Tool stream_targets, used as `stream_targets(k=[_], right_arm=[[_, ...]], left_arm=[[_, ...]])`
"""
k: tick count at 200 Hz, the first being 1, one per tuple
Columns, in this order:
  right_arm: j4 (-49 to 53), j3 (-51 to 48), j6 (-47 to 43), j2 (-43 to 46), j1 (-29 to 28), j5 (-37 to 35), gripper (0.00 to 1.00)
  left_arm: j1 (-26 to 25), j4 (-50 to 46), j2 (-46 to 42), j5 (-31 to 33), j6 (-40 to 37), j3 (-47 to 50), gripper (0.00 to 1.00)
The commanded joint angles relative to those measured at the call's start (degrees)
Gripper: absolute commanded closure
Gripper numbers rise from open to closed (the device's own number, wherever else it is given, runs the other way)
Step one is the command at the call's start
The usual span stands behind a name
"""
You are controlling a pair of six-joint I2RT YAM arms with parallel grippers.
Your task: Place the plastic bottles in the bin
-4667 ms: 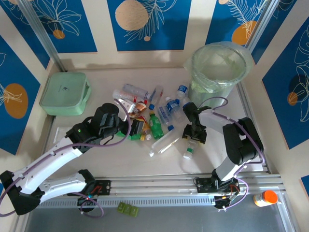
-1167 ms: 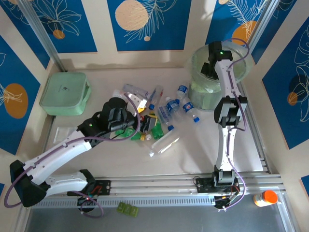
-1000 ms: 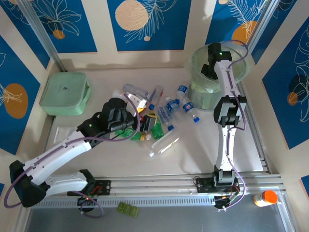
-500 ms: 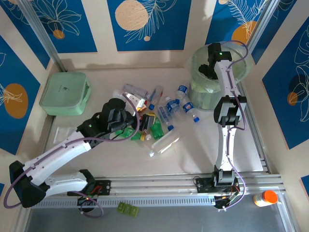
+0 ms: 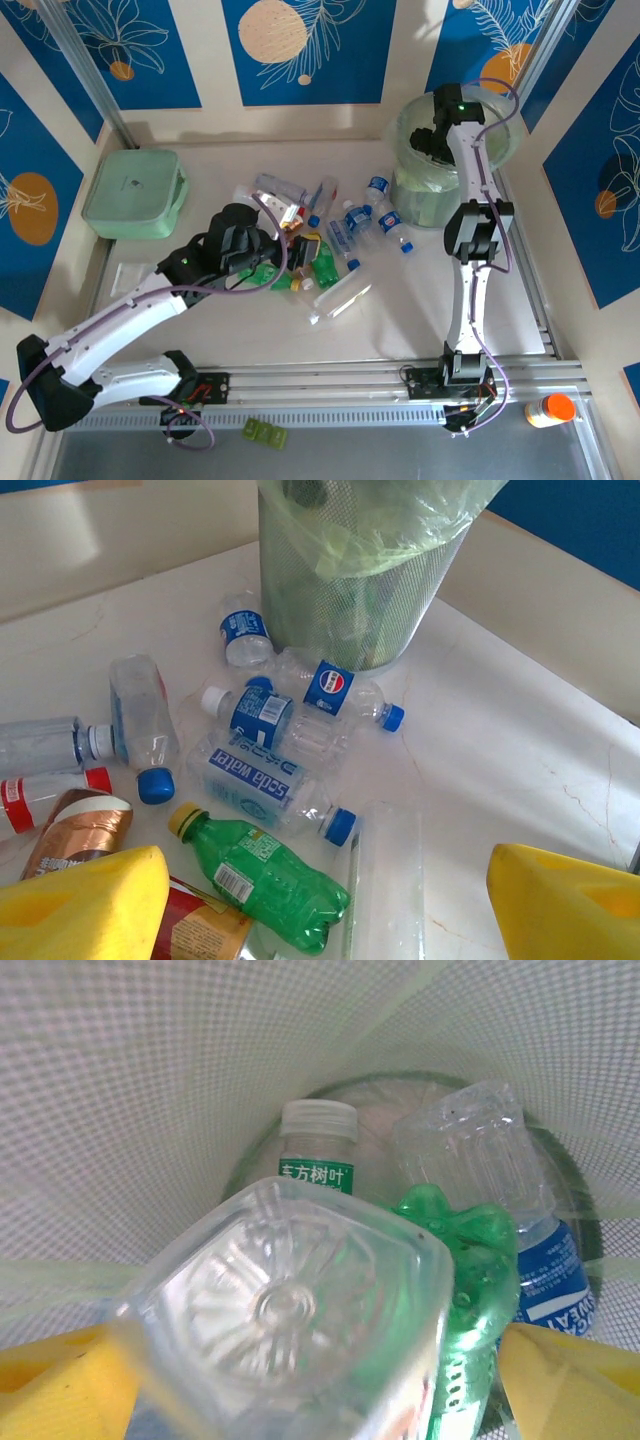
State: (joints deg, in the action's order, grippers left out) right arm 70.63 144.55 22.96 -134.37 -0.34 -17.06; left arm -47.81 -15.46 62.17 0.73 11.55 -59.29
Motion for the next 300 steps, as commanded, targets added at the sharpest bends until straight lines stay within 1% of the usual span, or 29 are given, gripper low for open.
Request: stream_targets(k=[1,44,123,175,204,233,244,259,269,280,286,293,300], right_arm=[[2.04,2.16,0.35,5.81,0.08,1.28,0.09],[-0.14,-1.25,0.63,11.85,-0.54,2.14,0.09],[1.09,-2.22,0.77,15.71,-1.32,3.26,0.10],[-3.27,-9.66,-1.12,24.72,-5.02,-0.57,0.18],[-7.67,-15.43,-2.51,31.98,-8.13,-2.41,0.28],[-10.08,-19.90,-3.89,39.29,-12.46,-3.83,0.45],[-11.04,-21.96,-4.61,42.11,-14.60,-5.03,0.49],[-12.18,-25.37,-5.01,46.14,-17.32,-5.60,0.60],[-13.39,-28.69,-5.36,49.19,-19.57,-6.00,0.71],[-14.55,-32.68,-5.88,52.44,-22.30,-6.77,0.78],[-14.96,-34.99,-5.76,54.18,-23.58,-6.54,0.85],[-15.16,-37.66,-5.50,55.99,-25.06,-6.39,0.91],[-15.26,-40.57,-5.31,57.91,-26.82,-6.79,0.93]], left_arm=[[-0.01,-0.41,-1.70,1.26,-0.92,-0.04,0.17],[0.00,-1.12,-2.81,1.28,-1.05,-0.43,0.17],[0.00,-3.41,-5.58,1.47,0.28,-1.86,0.17],[-0.01,-5.59,-8.20,0.87,3.70,-2.74,0.17],[-0.05,-8.51,-9.90,1.80,3.99,-3.64,0.17],[-0.03,-13.37,-10.06,1.64,4.18,-5.77,0.17],[-0.05,-15.71,-9.78,1.09,4.18,-6.76,0.17],[-0.02,-18.20,-9.68,1.11,4.27,-7.68,0.17],[-0.01,-19.86,-9.62,2.11,4.69,-8.07,0.17],[-0.02,-21.41,-9.61,3.06,4.81,-8.37,0.17],[0.00,-22.25,-9.37,3.34,4.73,-8.51,0.17],[-0.01,-23.23,-9.05,3.40,4.71,-8.72,0.17],[-0.06,-24.20,-8.53,3.06,4.82,-8.95,0.17]])
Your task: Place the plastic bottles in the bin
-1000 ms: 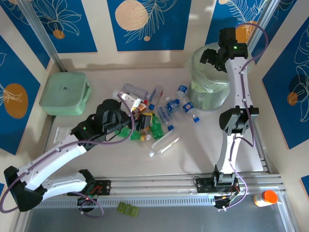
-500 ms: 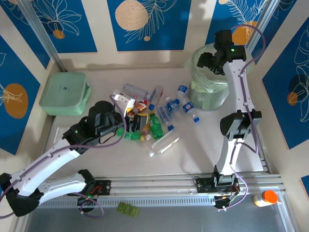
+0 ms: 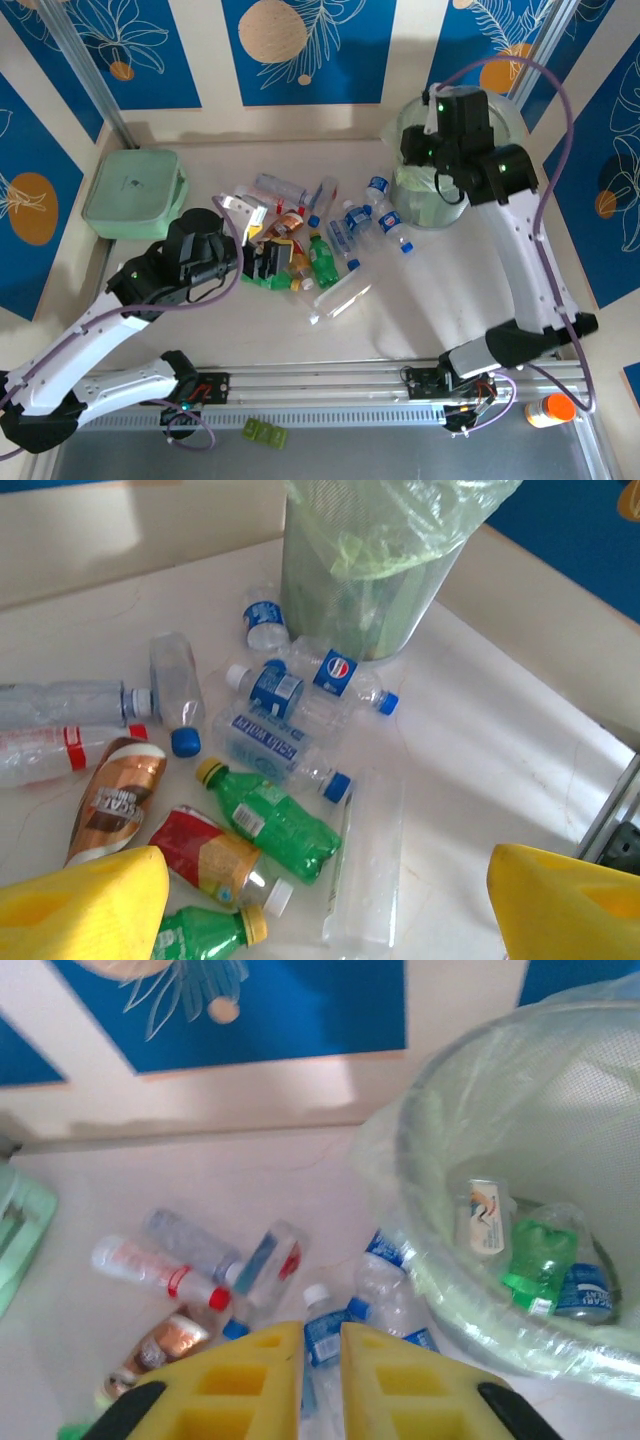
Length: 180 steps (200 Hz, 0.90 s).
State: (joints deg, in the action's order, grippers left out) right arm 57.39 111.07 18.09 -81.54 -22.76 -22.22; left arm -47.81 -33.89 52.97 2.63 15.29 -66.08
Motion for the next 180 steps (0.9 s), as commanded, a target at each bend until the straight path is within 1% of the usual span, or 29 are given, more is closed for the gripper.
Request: stream_targets(k=[1,21,44,81,98,111,122,126,134,144,162,180], right_arm=[[-2.01,-7.53,-0.43,5.38,-4.66,-1.71,0.93],[-1.67,-16.00,1.31,10.96,-8.58,-1.42,0.95],[-1.27,-26.02,5.12,17.62,-9.56,3.26,0.95],[-0.88,-39.61,12.25,28.17,-9.87,4.26,0.94],[-0.30,-43.57,15.42,32.31,-9.76,4.39,0.89],[1.14,-45.14,17.32,34.91,-9.67,3.04,0.88],[1.82,-46.11,18.14,37.22,-9.67,1.84,0.82],[1.92,-46.47,18.25,38.10,-9.61,1.47,0.78],[2.19,-46.96,18.36,39.73,-9.54,1.07,0.65],[2.74,-47.16,18.30,41.19,-9.41,0.76,0.57],[3.99,-47.12,18.45,42.78,-9.23,0.47,0.49],[4.23,-47.93,18.69,43.89,-9.14,1.43,0.47]], left_arm=[[-0.03,-5.94,0.74,1.06,1.03,-2.22,0.17],[-0.14,-8.97,4.08,-3.51,-0.32,-3.20,0.17],[-0.10,-14.34,10.76,-6.93,-1.81,-4.97,0.17],[-0.66,-14.26,16.64,-8.82,-3.01,-3.97,0.17],[-2.51,-15.17,21.01,-7.80,-4.16,-5.20,0.17],[-4.37,-15.67,24.83,-7.63,-4.63,-6.41,0.17],[-5.13,-15.14,28.05,-9.69,-4.98,-7.16,0.17],[-5.33,-14.85,29.32,-10.17,-5.00,-7.38,0.17],[-5.86,-14.76,31.89,-10.20,-5.07,-8.08,0.17],[-6.77,-14.73,34.95,-9.95,-5.56,-9.05,0.17],[-8.82,-15.00,39.98,-7.70,-6.46,-10.77,0.17],[-10.73,-15.38,43.88,-4.17,-7.25,-12.54,0.17]])
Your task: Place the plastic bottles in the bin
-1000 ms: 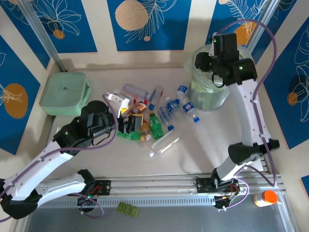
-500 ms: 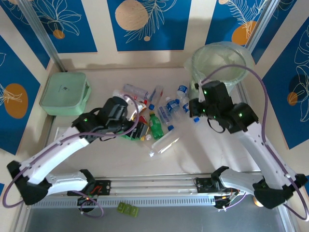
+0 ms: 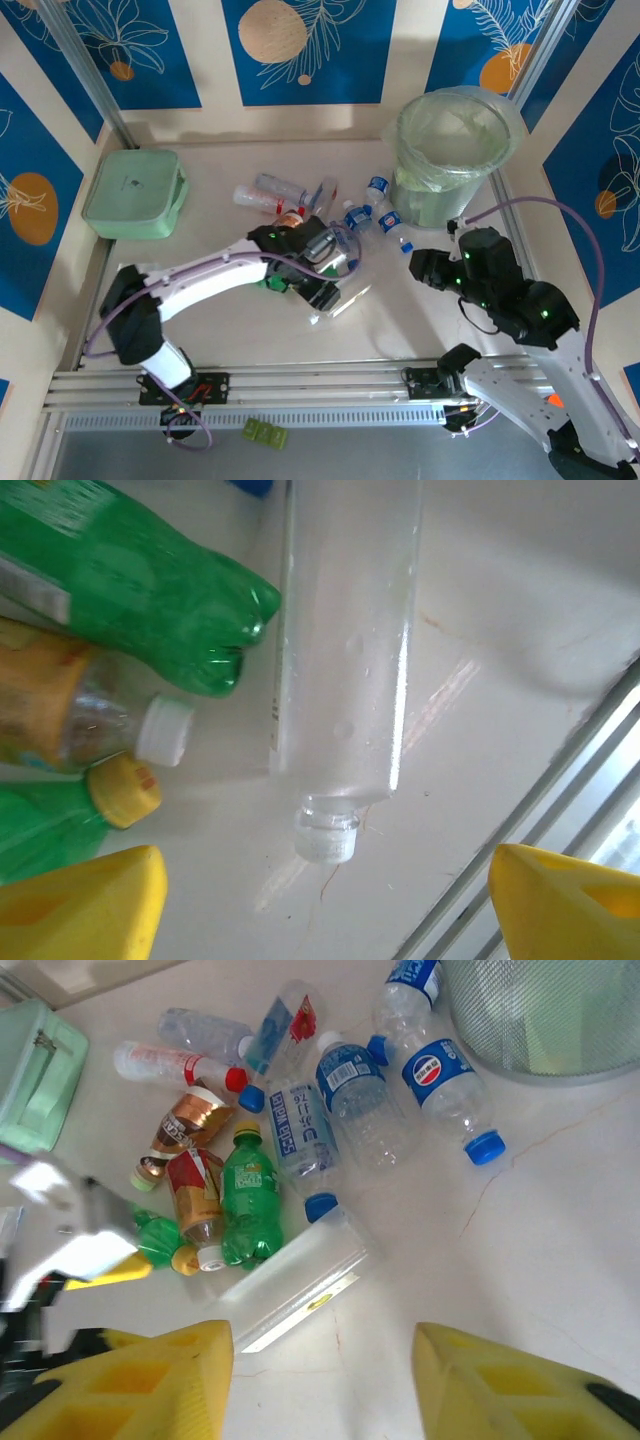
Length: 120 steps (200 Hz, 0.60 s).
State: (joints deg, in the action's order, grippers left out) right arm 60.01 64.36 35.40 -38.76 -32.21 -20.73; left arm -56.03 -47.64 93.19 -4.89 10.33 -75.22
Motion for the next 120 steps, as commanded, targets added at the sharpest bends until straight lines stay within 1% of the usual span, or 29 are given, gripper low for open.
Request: stream_targets(k=[1,35,70,102,120], right_arm=[[1.60,-1.28,1.41,1.17,0.30,0.06,0.47],[0.91,-3.50,2.13,3.14,0.36,2.02,0.46],[0.82,-4.96,1.87,4.17,0.63,1.48,0.45],[-0.13,-6.73,2.35,4.83,1.09,2.54,0.45],[-0.50,-7.64,2.72,5.17,1.42,3.13,0.45]], left_arm=[[-2.55,-1.61,3.84,3.50,-2.31,-3.46,0.17],[-3.47,-0.88,8.82,7.79,-3.06,-4.97,0.17],[-5.14,0.91,12.13,7.15,-2.46,-5.17,0.17],[-6.11,2.51,14.54,10.16,-1.56,-4.42,0.17],[-6.11,3.56,14.98,10.33,-1.12,-3.76,0.19]])
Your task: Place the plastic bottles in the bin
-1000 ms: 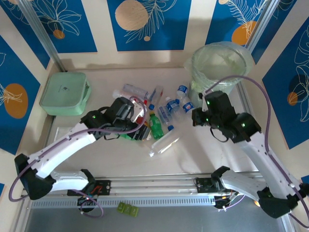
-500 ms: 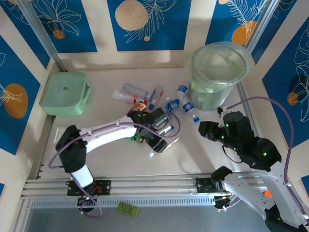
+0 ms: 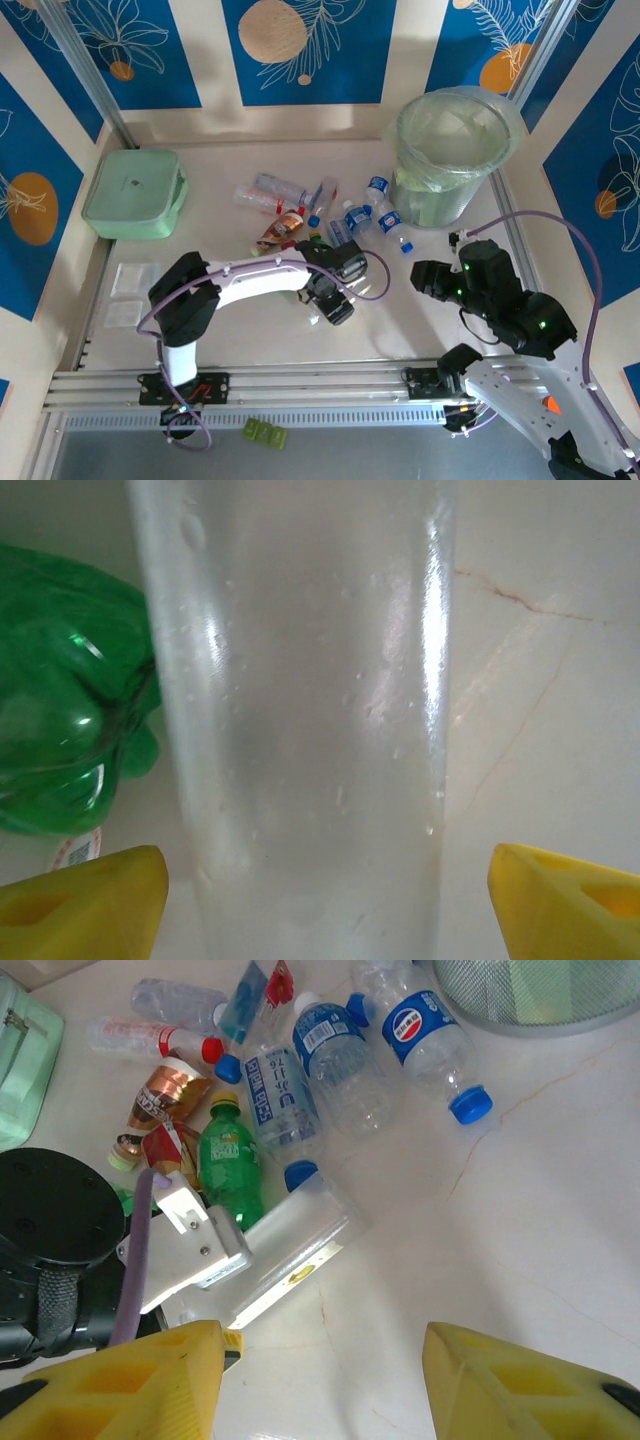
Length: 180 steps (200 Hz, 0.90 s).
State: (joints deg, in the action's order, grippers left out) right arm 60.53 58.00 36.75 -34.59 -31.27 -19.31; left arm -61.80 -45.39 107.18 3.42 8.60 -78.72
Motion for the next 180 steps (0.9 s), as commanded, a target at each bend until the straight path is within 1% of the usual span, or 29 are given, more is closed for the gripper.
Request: stream_targets(k=[1,36,75,94,104,115,127,153,163,180], right_arm=[[-1.07,-1.34,1.38,1.00,0.49,1.76,0.45],[-0.99,-1.76,1.49,2.09,1.01,1.84,0.45],[-0.42,-1.31,1.13,2.68,1.56,2.16,0.45],[-0.71,-1.40,1.80,2.91,1.82,3.18,0.45],[-1.47,-1.37,2.09,3.19,1.82,4.49,0.46],[-1.91,-1.18,2.34,3.32,1.82,5.25,0.46],[-1.59,-0.59,2.53,3.30,1.82,5.03,0.46],[-1.70,1.38,2.14,4.07,1.78,3.84,0.47],[-2.06,1.80,3.22,5.29,1.74,2.01,0.46],[-3.62,1.71,4.38,8.31,1.72,-0.06,0.44]], left_arm=[[-0.34,1.42,1.01,2.07,0.66,-0.24,0.19],[-0.38,3.35,0.61,2.12,0.47,0.83,0.28],[-0.35,4.85,1.10,0.91,0.14,2.47,0.28],[-0.34,5.13,1.61,1.14,0.13,2.65,0.30],[-0.38,4.99,1.60,2.19,-0.01,2.62,0.35],[-0.34,4.91,0.74,2.94,-0.09,2.73,0.42],[-0.40,4.88,-1.39,2.89,-0.16,2.85,0.45],[-0.25,6.01,-8.83,-2.55,-0.36,3.34,0.46],[-0.08,7.09,-12.21,-5.09,-0.13,3.80,0.46],[0.72,10.04,-18.08,-11.16,1.05,4.84,0.46]])
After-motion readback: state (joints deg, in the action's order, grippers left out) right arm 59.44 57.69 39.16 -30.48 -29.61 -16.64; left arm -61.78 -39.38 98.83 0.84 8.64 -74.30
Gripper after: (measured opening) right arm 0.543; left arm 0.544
